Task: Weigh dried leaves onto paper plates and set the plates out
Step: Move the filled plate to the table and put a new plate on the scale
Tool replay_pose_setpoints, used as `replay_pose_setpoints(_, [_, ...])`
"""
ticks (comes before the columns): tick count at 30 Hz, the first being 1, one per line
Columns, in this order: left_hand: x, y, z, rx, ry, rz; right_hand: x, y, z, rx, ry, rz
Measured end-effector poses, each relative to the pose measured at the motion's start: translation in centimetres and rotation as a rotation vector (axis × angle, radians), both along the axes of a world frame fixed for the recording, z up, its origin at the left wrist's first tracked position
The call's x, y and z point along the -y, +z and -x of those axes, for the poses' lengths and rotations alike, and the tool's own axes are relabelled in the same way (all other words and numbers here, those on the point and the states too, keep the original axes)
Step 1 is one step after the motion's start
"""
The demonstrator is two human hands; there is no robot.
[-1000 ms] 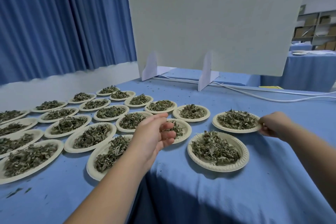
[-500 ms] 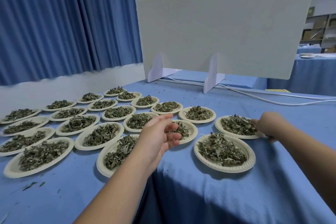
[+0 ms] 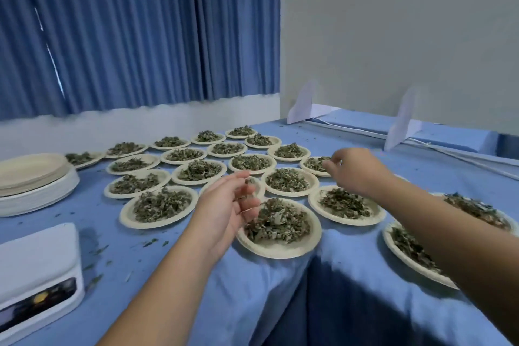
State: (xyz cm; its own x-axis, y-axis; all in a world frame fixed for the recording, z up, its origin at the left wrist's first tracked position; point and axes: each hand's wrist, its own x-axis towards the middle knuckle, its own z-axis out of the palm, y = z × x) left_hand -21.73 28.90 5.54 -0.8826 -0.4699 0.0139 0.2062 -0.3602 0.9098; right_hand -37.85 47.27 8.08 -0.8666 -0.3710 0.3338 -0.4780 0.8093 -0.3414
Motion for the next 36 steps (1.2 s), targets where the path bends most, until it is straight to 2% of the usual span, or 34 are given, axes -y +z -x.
replay_pose_setpoints(8, [11.4,-0.3,-8.1,-0.039,0.293,-0.042,14.9,-0.7,-6.0,-0.054,0.317,-0.119])
replay_pose_setpoints(16, [23.3,0.4,-19.8,-0.005,0.663,0.113,27.7,-2.8,-13.0,0.035,0.579,-0.151])
replay_pose_setpoints(18, [25.7,0.2,-22.1,0.087,0.755,0.234,30.3,-3.2,-14.7,0.037,0.631,-0.171])
replay_pose_setpoints(23, [29.6,-2.1,-26.6,0.447,0.938,0.666,35.9,-3.7,-17.8,-0.01,0.719,-0.195])
replay_pose_setpoints(26, [31.3,-3.1,-28.0,0.663,0.949,0.889,39.9,-3.5,-19.2,-0.058,0.746,-0.187])
replay_pose_setpoints(29, [32.2,-3.5,-28.3,0.768,0.964,0.969,44.2,-3.1,-20.3,-0.093,0.758,-0.187])
replay_pose_setpoints(33, [32.7,-3.9,-28.2,0.974,0.876,1.115,50.0,-1.5,-20.7,-0.172,0.817,-0.178])
replay_pose_setpoints(36, [33.1,-3.9,-28.2,1.015,0.862,1.128,53.4,-0.2,-20.4,-0.183,0.846,-0.243])
